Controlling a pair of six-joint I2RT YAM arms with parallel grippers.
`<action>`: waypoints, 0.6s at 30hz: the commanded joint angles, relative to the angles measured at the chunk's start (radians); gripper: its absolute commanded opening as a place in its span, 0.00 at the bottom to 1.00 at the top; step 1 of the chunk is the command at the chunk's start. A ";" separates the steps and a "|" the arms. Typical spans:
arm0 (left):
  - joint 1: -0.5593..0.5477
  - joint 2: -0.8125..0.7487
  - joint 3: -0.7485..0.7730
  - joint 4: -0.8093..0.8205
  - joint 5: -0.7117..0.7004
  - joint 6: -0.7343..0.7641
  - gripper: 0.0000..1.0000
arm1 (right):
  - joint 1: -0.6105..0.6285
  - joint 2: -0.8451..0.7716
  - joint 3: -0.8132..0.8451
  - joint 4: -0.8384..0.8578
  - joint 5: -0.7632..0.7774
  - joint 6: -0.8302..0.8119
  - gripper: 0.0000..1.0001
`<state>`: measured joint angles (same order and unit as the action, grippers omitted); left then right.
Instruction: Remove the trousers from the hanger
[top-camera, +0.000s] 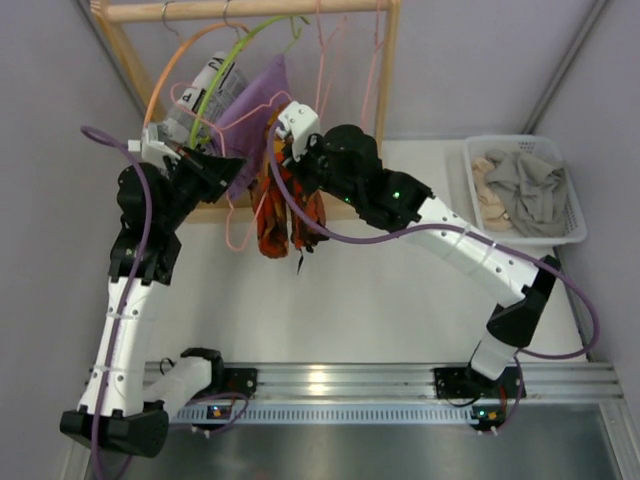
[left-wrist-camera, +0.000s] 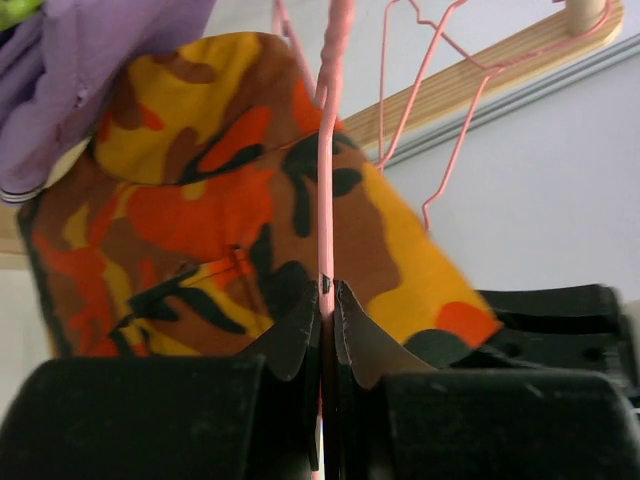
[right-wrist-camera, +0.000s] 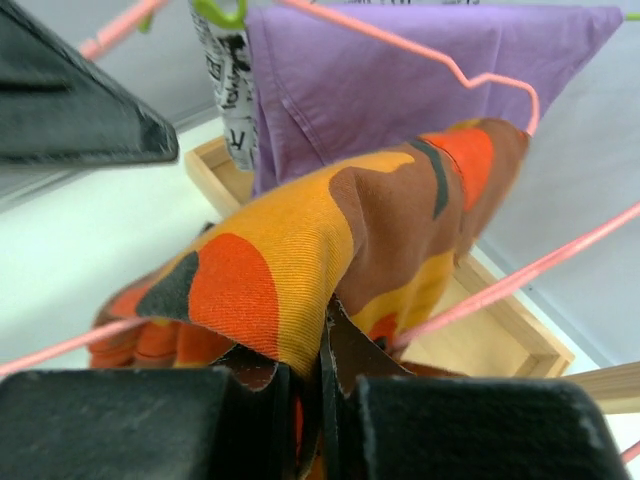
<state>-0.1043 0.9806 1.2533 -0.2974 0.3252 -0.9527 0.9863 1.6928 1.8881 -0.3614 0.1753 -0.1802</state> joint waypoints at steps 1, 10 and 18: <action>0.006 -0.029 -0.032 0.058 0.003 0.068 0.00 | -0.023 -0.104 0.160 0.105 -0.102 0.047 0.00; 0.006 -0.094 -0.169 0.015 -0.005 0.126 0.00 | -0.026 -0.073 0.353 0.007 -0.288 0.111 0.00; 0.006 -0.099 -0.290 0.009 -0.008 0.134 0.00 | -0.029 -0.076 0.408 -0.016 -0.316 0.123 0.00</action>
<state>-0.1043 0.8856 1.0000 -0.2993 0.3237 -0.8555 0.9588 1.6825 2.1887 -0.5129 -0.0940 -0.0742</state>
